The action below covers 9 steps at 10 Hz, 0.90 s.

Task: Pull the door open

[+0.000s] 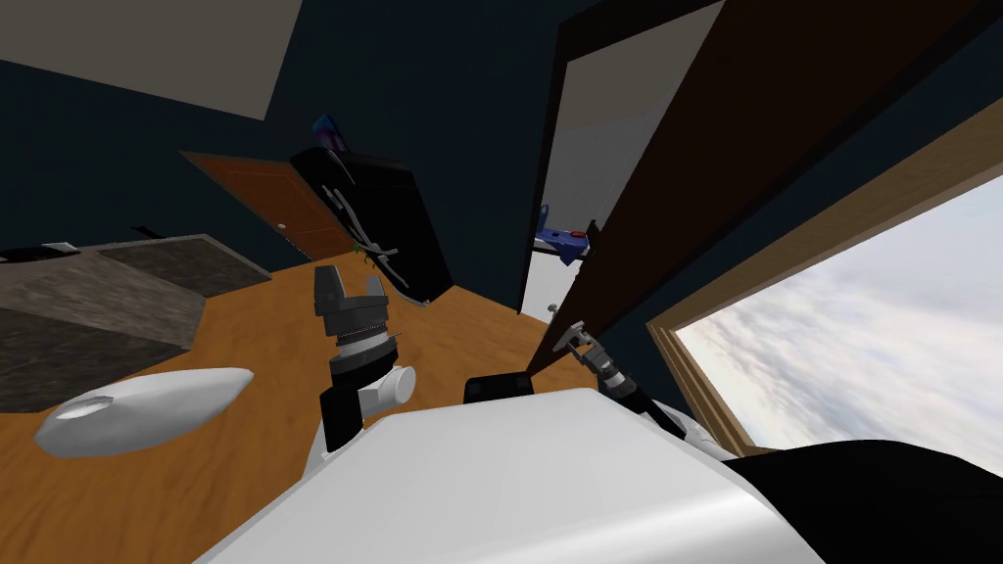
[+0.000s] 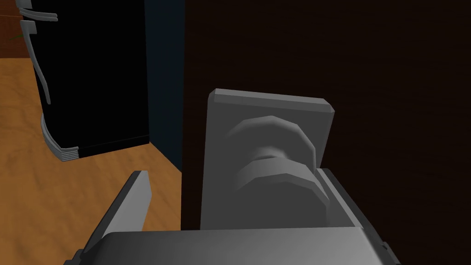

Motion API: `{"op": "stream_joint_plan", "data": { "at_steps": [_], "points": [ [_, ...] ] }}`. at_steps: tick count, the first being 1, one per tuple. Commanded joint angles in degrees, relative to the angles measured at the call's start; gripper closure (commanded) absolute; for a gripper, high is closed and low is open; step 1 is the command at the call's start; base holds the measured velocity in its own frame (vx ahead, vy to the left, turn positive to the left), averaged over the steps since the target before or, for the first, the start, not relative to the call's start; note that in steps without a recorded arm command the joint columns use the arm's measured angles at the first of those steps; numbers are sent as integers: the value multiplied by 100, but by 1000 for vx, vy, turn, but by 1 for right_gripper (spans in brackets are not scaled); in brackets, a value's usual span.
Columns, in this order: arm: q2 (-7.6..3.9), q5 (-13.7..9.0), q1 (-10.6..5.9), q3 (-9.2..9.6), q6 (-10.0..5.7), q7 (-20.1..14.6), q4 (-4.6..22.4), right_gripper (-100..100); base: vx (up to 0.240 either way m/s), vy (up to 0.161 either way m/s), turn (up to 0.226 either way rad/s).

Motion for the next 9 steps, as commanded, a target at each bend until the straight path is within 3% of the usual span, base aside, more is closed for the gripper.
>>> {"op": "stream_joint_plan", "data": {
  "at_steps": [1,2,3,4,6,7,8,9],
  "points": [
    [-28,114,173,198,-215,-87,76,100,46,4,-39],
    [-28,114,173,198,-215,-87,76,100,42,1,-31],
    [-88,177,263,267,-446,-133,158,100,48,-13,-24],
    [-88,177,263,267,-446,-133,158,100,40,-7,-29],
    [-206,300,439,401,-873,-224,320,100,56,-4,-47],
    [-206,300,439,401,-895,-224,320,100,24,14,-17],
    [-264,359,525,466,-1112,-267,399,100,27,12,-7],
    [-264,359,525,466,-1112,-267,399,100,29,11,-3]
  ]
}}
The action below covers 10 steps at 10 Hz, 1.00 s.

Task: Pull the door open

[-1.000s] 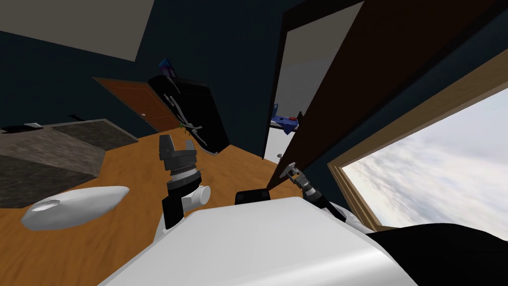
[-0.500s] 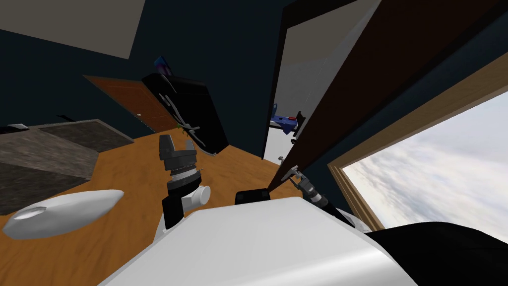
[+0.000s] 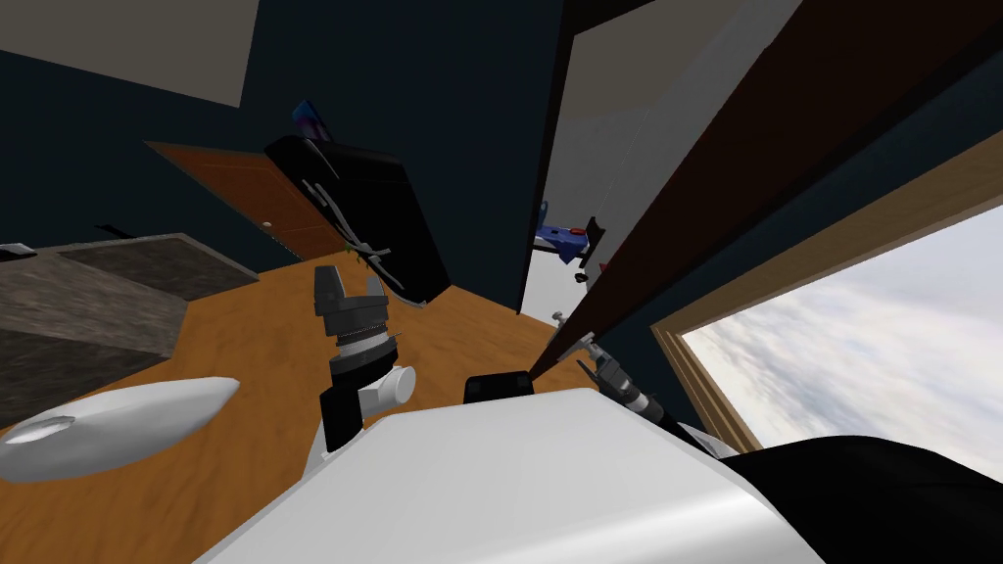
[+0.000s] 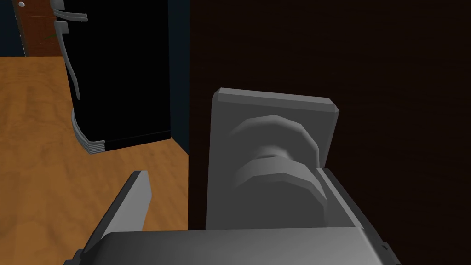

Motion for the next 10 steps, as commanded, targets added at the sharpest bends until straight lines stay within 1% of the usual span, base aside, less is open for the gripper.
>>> {"op": "stream_joint_plan", "data": {
  "at_steps": [1,2,3,10],
  "points": [
    [-5,126,198,209,-203,-79,104,100,27,9,1],
    [-5,126,198,209,-203,-79,104,100,24,9,-5],
    [-60,179,278,267,-400,-119,178,100,24,13,-21],
    [-60,179,278,267,-400,-119,178,100,4,1,3]
  ]
}}
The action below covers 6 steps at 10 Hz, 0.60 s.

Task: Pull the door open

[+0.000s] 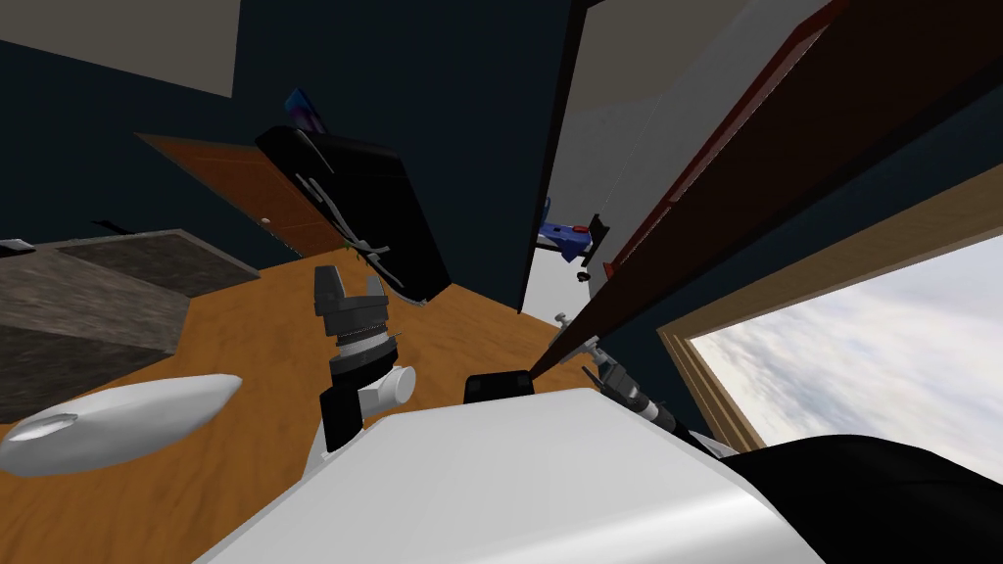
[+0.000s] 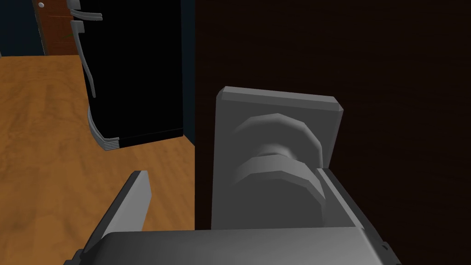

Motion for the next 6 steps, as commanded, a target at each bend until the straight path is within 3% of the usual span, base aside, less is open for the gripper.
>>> {"op": "stream_joint_plan", "data": {
  "at_steps": [1,2,3,6],
  "points": [
    [36,70,175,158,18,-27,5,100,0,0,0],
    [36,70,175,158,18,-27,5,100,1,-2,12],
    [22,-21,-55,-5,-54,-137,161,100,14,40,162],
    [115,-58,-175,-18,-179,-382,515,100,10,88,149]
  ]
}}
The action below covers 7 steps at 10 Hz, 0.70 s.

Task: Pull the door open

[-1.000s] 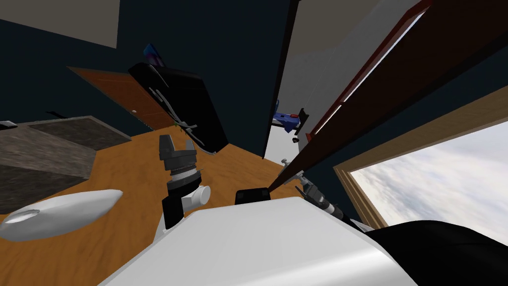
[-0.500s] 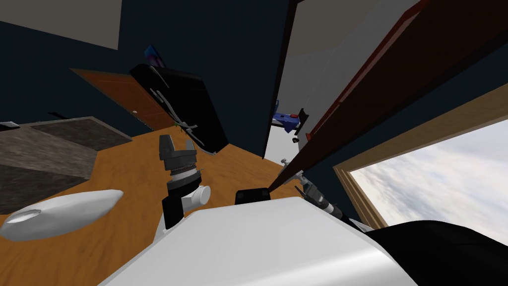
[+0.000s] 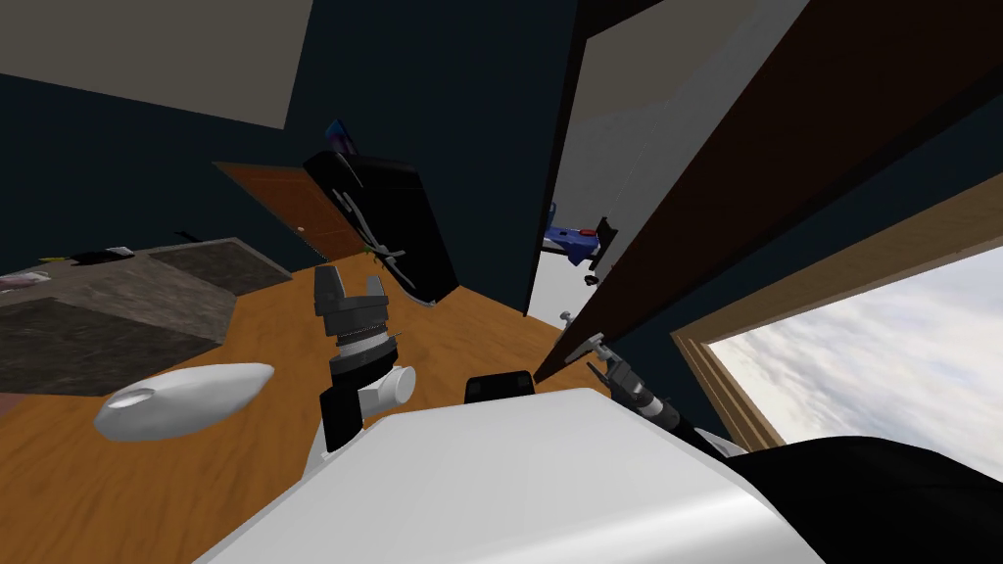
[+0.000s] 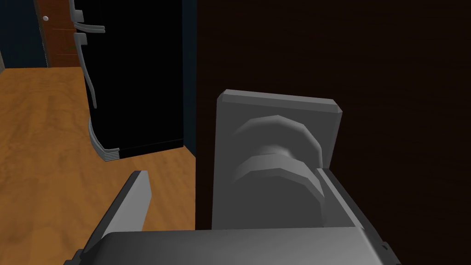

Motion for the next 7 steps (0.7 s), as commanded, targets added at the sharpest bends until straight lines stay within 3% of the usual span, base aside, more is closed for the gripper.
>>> {"op": "stream_joint_plan", "data": {
  "at_steps": [1,5,7],
  "points": [
    [127,53,-50,91,-100,-160,178,100,4,60,139],
    [252,-5,-206,72,-337,-537,742,100,10,69,151],
    [252,-5,-206,72,-337,-537,742,100,-11,27,21]
  ]
}}
